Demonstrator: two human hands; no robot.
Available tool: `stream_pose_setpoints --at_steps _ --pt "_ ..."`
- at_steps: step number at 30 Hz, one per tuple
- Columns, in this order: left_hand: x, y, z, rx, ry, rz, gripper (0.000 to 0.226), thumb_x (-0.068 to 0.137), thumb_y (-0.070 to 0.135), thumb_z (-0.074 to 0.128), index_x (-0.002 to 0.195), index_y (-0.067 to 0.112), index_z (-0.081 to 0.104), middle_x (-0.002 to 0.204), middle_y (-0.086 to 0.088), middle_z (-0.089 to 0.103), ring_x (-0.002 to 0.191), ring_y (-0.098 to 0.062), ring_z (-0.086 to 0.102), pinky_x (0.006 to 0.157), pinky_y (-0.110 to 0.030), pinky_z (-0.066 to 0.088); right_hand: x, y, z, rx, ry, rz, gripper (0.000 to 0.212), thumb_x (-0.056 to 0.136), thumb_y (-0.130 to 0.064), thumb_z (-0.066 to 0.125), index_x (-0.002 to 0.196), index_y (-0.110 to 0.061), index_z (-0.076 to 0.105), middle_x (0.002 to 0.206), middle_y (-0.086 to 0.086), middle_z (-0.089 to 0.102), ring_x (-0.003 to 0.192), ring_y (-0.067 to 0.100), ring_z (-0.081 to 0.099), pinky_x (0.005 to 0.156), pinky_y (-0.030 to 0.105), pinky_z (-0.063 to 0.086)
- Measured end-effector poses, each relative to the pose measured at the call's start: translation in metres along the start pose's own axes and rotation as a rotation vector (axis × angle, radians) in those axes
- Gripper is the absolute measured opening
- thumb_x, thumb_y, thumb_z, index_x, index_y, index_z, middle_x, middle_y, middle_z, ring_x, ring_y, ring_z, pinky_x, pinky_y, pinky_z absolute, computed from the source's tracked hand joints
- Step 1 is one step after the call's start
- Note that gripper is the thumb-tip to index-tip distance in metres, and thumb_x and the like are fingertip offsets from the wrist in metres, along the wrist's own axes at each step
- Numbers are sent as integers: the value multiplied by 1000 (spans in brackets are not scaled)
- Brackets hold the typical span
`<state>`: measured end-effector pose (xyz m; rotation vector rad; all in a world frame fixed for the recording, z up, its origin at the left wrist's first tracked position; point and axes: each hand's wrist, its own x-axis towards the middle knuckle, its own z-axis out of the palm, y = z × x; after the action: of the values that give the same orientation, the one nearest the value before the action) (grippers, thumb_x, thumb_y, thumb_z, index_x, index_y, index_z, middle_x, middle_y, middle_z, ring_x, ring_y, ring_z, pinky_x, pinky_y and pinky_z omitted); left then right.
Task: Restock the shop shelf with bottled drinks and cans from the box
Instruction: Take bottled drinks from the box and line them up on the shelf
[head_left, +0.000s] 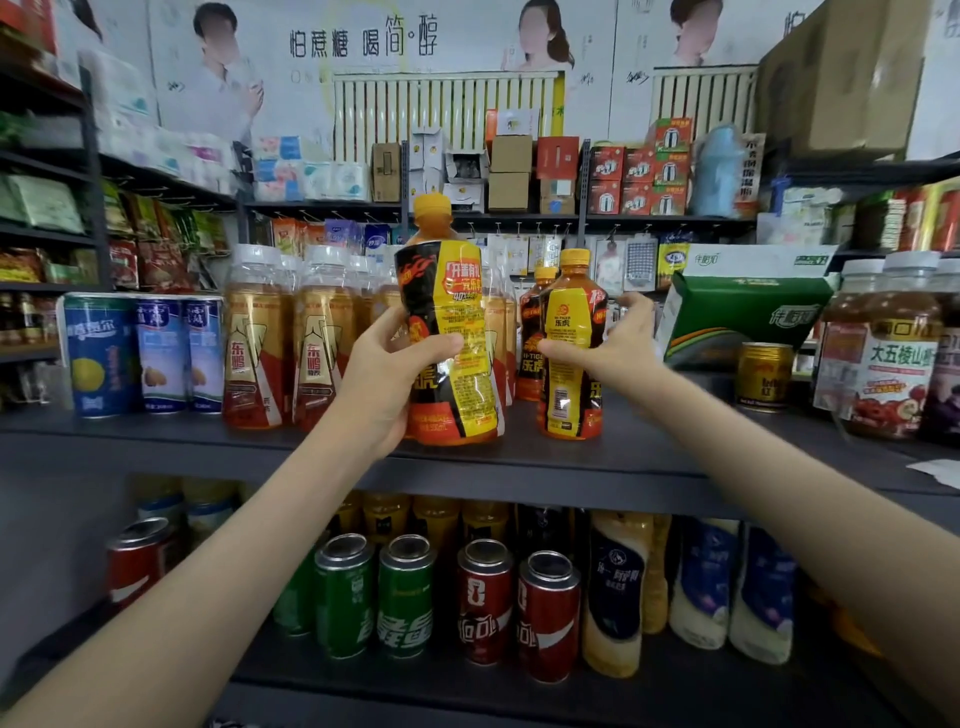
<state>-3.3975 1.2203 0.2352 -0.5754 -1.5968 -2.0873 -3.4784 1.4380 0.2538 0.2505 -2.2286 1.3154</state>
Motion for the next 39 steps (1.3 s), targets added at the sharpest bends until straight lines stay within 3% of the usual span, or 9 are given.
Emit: stream_pose_setpoints --at_steps 2,5,12,18,27,29,33,36,39 --pt "0 -1 3 1 0 -2 39 79 -2 69 113 16 59 99 -2 71 82 -13 71 63 -29 57 -10 -1 20 -148 119 -23 108 64 -47 83 140 -8 17 141 14 29 133 30 29 109 44 31" --pt "1 2 1 15 -21 12 39 79 -2 68 112 16 60 98 -1 71 81 -13 71 61 -28 56 -6 3 30 -53 126 -54 87 68 -32 84 128 -8 27 129 15 43 120 30 44 95 42 43" --pt "11 13 -21 24 -73 39 49 66 1 77 110 15 62 93 1 72 83 -12 70 65 -28 56 18 13 5 418 -343 83 57 78 2 70 128 -10 46 110 9 66 97 22 65 72 33 52" --pt "19 9 -28 2 -95 63 51 64 6 71 115 11 61 94 0 73 86 -15 69 68 -28 56 37 6 5 401 -534 144 36 86 8 57 115 -14 54 104 1 65 95 14 60 72 31 47" --pt "16 -6 -37 10 -85 26 46 63 9 72 108 15 63 94 0 73 89 -17 69 73 -31 54 54 17 26 260 -416 108 32 95 -3 52 124 -13 46 110 3 61 97 17 59 83 36 50" --pt "15 -7 -36 12 -90 19 47 63 9 72 109 15 63 95 0 73 90 -17 69 73 -32 54 50 20 24 218 -411 86 34 95 -2 50 128 -10 45 114 6 61 95 16 59 74 29 49" --pt "9 -5 -28 4 -107 26 51 64 5 76 113 13 61 95 0 73 89 -16 70 72 -32 56 34 16 19 87 -405 34 50 94 -11 57 139 -13 36 126 3 54 110 19 54 86 32 44" --pt "6 -2 -16 -30 -133 34 54 65 3 76 116 11 59 96 -1 73 91 -19 69 74 -35 57 17 -3 16 28 -167 -158 57 92 -18 60 142 -12 31 110 -9 47 106 11 46 88 28 39" --pt "3 -2 2 -29 -166 41 52 64 1 77 113 12 60 93 -1 73 88 -18 70 70 -32 57 -8 -27 9 186 -51 -233 46 91 -28 62 130 -13 42 96 -5 53 99 14 56 84 31 49"
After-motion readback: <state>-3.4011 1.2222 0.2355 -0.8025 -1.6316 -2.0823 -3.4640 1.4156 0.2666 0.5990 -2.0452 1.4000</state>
